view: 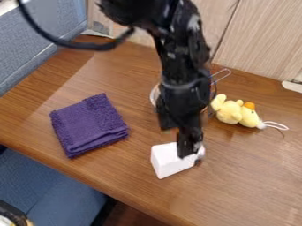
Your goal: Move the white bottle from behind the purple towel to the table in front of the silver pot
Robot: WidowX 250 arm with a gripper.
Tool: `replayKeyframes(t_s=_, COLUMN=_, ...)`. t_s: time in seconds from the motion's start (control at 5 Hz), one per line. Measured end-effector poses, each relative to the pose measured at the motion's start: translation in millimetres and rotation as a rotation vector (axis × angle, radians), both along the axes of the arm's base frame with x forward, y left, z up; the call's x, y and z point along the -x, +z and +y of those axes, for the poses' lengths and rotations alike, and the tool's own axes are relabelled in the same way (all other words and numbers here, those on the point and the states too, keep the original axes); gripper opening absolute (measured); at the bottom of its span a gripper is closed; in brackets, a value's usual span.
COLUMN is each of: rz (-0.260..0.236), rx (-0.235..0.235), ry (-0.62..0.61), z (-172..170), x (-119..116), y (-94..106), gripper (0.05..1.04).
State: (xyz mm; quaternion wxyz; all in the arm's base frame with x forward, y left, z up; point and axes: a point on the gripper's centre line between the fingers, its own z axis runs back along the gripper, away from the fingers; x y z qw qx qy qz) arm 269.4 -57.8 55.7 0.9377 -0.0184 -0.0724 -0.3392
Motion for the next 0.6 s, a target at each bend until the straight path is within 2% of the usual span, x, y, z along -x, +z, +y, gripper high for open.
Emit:
replayKeyframes(t_s=0.2, rz=-0.042, rx=0.023, ry=0.014, z=9.2, x=-1.2, y=20.3, gripper=1.001)
replayKeyframes(t_s=0.6, rz=-0.044, rx=0.024, ry=0.010, z=9.4, x=-1.5, y=21.1, gripper=1.000)
